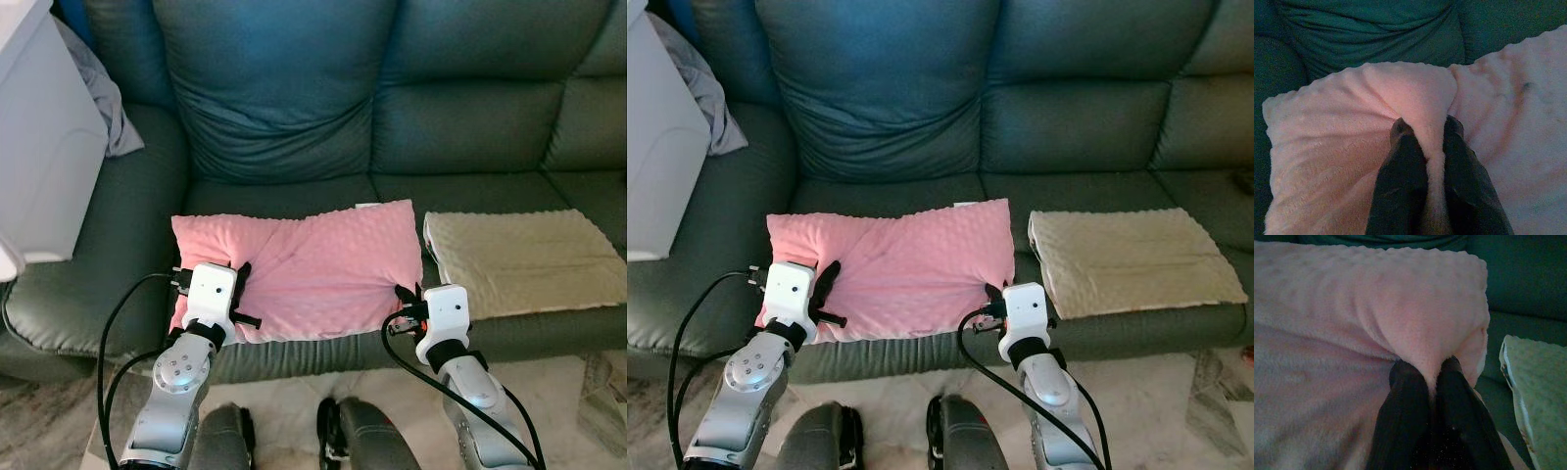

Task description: Move the pillow to the sofa

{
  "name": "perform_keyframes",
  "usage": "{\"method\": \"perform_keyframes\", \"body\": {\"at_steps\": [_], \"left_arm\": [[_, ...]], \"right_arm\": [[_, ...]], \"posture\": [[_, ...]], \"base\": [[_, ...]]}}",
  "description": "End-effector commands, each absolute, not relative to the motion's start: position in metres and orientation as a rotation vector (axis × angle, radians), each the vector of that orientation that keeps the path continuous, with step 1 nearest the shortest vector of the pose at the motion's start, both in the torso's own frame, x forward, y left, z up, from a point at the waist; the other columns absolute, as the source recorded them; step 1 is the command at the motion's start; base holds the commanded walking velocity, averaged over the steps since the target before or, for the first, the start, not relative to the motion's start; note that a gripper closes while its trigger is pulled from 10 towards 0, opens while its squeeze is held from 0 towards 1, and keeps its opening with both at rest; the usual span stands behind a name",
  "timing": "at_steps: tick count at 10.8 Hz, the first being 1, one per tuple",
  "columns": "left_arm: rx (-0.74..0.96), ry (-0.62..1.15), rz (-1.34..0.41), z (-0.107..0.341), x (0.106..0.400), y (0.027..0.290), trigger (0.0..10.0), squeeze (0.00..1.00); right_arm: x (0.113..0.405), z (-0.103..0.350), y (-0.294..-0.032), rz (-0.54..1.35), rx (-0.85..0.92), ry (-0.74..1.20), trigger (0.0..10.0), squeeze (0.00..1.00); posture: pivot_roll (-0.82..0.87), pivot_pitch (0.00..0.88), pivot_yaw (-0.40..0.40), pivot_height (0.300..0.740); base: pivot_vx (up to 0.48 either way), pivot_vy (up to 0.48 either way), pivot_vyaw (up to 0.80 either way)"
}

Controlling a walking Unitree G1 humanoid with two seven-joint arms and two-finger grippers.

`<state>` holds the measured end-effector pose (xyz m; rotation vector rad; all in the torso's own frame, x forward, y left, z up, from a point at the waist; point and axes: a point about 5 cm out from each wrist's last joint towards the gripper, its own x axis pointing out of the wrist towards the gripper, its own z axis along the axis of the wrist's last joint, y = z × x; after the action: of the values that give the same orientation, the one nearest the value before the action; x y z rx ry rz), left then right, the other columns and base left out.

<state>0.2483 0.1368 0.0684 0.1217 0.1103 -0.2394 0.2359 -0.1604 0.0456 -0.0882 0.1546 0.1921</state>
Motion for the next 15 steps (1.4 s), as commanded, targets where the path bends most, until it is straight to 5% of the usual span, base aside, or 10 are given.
{"method": "perform_keyframes", "body": {"at_steps": [1,5,15], "left_arm": [[0.129,0.09,-0.241,0.0721,0.2486,0.1361,10.0,0.0],[0.134,0.087,-0.234,0.0726,0.2492,0.1356,10.0,0.0],[0.073,0.056,-0.288,0.081,0.2479,0.1334,10.0,0.0]], "right_arm": [[0.2363,0.0495,-0.1635,0.18,-0.087,0.136,10.0,0.0],[0.2369,0.0497,-0.1631,0.183,-0.082,0.13,10.0,0.0],[0.2382,0.0479,-0.1599,0.188,-0.066,0.134,10.0,0.0]], "posture": [[-0.04,0.175,-0.037,0.676],[-0.04,0.176,-0.036,0.617],[-0.03,0.18,-0.033,0.617]], "base": [[0.0,0.0,0.0],[0.0,0.0,0.0],[0.054,0.0,0.0]]}}
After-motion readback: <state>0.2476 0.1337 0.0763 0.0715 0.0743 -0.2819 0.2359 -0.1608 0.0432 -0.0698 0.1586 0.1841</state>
